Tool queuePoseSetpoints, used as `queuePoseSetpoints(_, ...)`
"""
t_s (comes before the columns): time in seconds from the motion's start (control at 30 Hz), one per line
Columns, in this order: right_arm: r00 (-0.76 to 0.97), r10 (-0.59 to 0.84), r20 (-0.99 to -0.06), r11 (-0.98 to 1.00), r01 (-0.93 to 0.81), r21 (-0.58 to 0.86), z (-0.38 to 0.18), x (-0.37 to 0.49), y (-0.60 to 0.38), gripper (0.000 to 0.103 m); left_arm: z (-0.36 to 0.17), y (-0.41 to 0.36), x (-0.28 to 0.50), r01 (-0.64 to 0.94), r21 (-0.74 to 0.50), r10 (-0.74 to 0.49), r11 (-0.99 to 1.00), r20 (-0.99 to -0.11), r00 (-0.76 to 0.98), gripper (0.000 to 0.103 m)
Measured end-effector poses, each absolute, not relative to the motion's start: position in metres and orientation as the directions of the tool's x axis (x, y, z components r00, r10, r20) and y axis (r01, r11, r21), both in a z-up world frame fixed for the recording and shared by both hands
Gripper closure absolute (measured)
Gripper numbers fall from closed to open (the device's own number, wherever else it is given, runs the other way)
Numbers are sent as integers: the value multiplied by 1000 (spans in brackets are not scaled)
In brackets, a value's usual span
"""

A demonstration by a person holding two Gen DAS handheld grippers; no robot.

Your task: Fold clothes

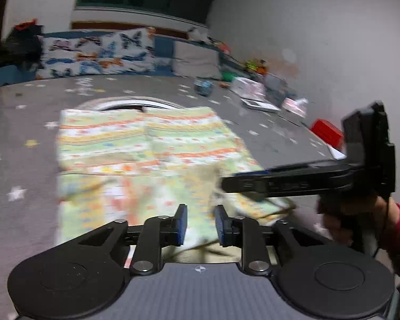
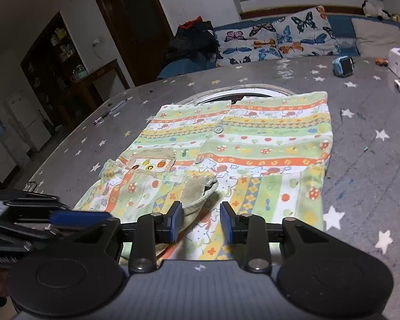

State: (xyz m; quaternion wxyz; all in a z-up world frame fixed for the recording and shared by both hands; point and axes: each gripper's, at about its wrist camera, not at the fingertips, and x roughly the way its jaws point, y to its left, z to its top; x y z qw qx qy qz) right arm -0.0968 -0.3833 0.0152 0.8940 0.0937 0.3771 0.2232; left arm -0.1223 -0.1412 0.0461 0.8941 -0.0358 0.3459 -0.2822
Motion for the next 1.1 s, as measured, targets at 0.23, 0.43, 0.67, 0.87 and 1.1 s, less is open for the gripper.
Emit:
queuePoseSetpoints(0.23,610,504,-611,857,-266,441,17,-96,-401,71,44,-85,-118,332,-239,-407,913,-613,678,74)
queuePoseSetpoints(0.43,584,483,-652,873,-264,411,7,-91,-391,71,44,-67,-117,284,-239,-371,929,-612,699,74)
queuePoseSetpoints(0.67,595,448,-668,894,-289,342,7,-95,-375,73,44,-66,-112,275,-230,-359,933,-616,701,74)
queuePoseSetpoints(0.87,607,437,-663,899,-286,330,11,-97,-373,96,43,-67,-106,271,-234,-358,934,-618,700,74)
queuePoseSetpoints(1.1,680,396,-618,917,-326,229,42,-97,-369,96,43,-73,-97,272,-234,-359,933,-622,696,74)
